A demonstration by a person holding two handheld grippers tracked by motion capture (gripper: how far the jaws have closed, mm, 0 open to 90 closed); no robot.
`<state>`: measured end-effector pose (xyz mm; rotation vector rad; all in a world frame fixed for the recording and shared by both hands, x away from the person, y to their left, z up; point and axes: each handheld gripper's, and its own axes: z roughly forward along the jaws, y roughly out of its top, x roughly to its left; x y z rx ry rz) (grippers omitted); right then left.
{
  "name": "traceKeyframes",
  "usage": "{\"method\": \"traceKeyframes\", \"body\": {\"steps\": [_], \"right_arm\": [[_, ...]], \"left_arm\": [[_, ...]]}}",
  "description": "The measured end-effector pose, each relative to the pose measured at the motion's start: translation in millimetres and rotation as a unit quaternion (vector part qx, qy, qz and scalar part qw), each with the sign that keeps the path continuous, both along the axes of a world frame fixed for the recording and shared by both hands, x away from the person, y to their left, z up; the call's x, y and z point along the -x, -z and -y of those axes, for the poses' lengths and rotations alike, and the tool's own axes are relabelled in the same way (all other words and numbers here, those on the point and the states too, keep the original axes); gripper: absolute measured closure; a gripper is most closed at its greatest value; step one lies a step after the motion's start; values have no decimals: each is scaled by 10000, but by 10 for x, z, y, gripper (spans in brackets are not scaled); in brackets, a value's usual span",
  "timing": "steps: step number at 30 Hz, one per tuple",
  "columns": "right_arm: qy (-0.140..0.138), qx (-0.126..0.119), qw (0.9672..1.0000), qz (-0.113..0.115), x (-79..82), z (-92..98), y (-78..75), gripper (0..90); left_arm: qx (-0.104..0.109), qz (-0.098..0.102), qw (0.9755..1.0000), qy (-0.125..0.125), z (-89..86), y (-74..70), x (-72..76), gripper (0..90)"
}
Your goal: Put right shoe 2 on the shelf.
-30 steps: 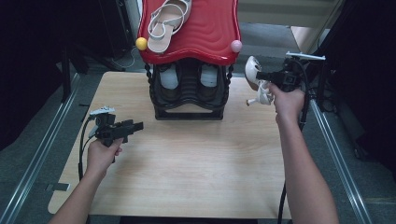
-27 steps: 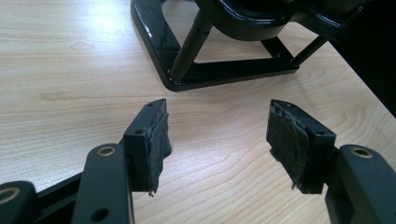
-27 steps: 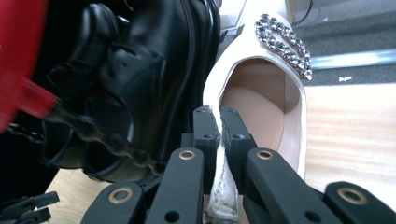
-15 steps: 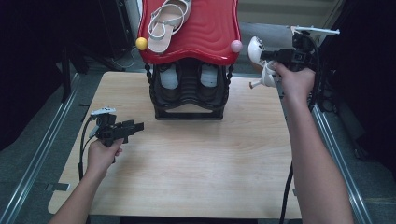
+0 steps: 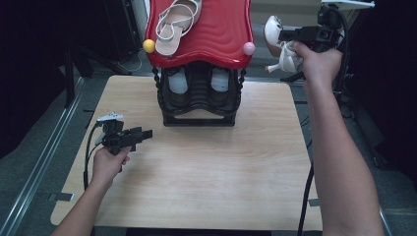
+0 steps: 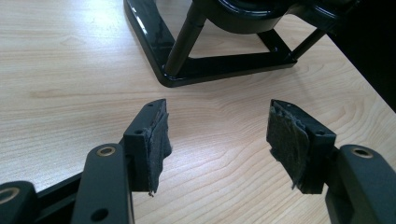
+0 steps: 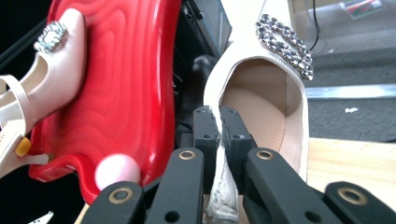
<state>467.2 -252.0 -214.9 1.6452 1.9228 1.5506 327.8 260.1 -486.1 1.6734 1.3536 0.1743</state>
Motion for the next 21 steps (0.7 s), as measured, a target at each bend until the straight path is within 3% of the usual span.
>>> {"method": "traceKeyframes", "body": {"steps": [13,21], "right_arm": [[-72,28,9994,352,-6,-237,-453,885],[-130,206,9980,581,-61,-497,-665,885]], "left_arm": [[-3,13,10000,24,14,9,-3,394],[8,-10,10000,81,36,17,-12,394]]}}
